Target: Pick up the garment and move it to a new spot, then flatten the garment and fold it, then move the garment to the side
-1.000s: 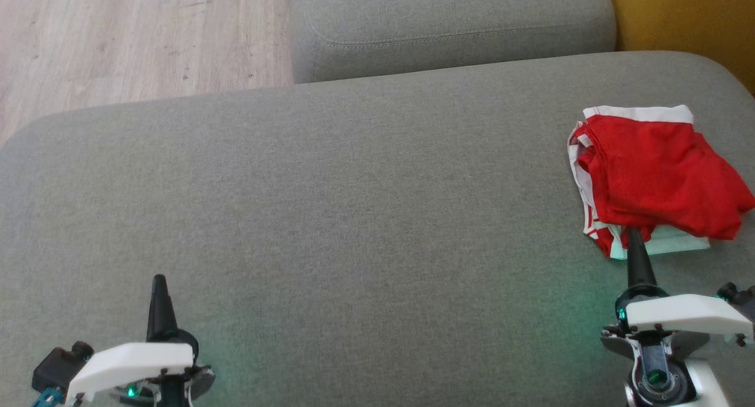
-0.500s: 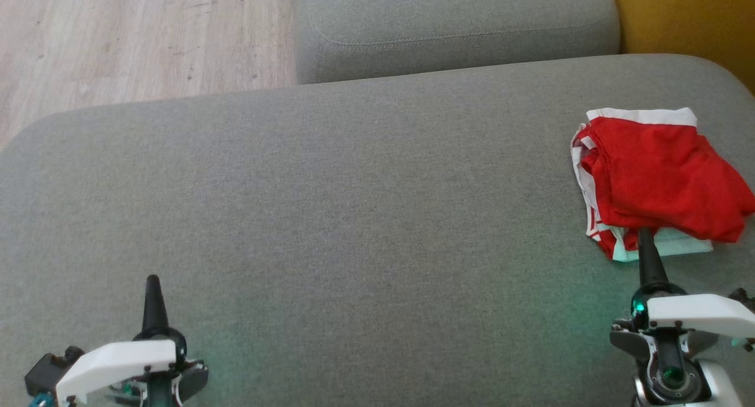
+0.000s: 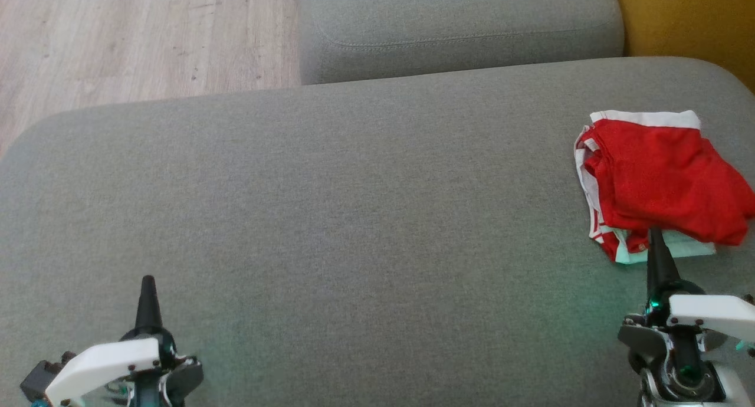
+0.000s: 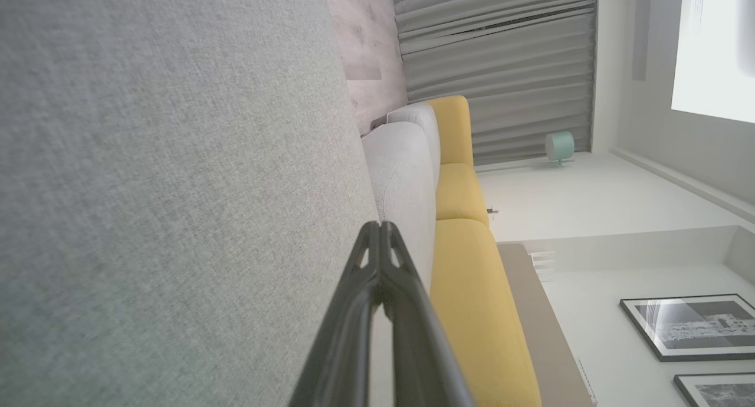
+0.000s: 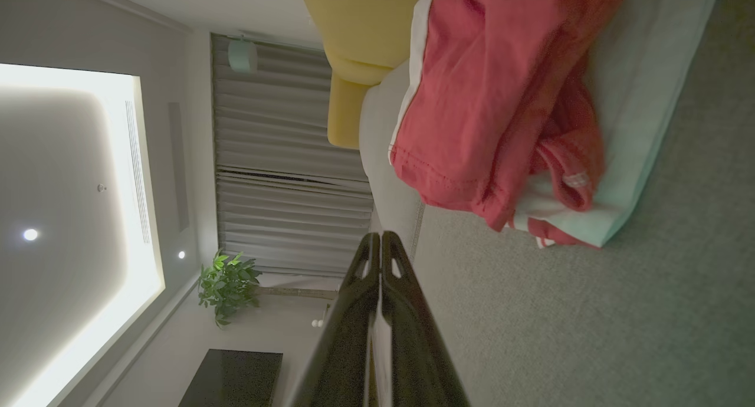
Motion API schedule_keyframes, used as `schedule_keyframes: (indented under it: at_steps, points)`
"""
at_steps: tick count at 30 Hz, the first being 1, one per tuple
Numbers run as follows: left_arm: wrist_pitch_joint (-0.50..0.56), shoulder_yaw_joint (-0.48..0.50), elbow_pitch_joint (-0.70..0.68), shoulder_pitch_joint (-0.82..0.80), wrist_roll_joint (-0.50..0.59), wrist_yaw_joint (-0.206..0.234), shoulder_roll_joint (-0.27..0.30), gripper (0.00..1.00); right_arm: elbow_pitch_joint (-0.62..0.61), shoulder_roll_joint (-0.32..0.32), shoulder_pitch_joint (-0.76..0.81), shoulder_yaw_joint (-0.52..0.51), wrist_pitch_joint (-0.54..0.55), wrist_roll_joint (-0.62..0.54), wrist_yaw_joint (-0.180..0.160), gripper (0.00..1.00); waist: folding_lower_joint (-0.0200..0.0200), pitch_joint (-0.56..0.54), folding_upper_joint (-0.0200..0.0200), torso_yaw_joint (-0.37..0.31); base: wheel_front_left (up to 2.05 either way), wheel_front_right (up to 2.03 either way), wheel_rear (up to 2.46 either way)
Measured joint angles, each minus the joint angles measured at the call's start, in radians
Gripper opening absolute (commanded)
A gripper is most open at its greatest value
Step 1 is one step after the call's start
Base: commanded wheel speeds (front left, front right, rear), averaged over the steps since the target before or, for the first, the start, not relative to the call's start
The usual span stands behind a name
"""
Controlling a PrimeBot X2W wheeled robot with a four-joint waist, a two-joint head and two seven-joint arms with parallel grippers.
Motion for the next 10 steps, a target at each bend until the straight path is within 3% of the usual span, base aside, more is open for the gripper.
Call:
schedule_keyframes:
  at_steps: [10]
  points:
    - [0.031, 0.012, 0.000, -0.015, -0.102, -0.005, 0.000, 0.00, -0.008, 0.000, 0.000, -0.020, 0.025, 0.113, 0.000, 0.00, 0.0000, -0.002, 0.0000, 0.006, 0.00, 0.00, 0.00]
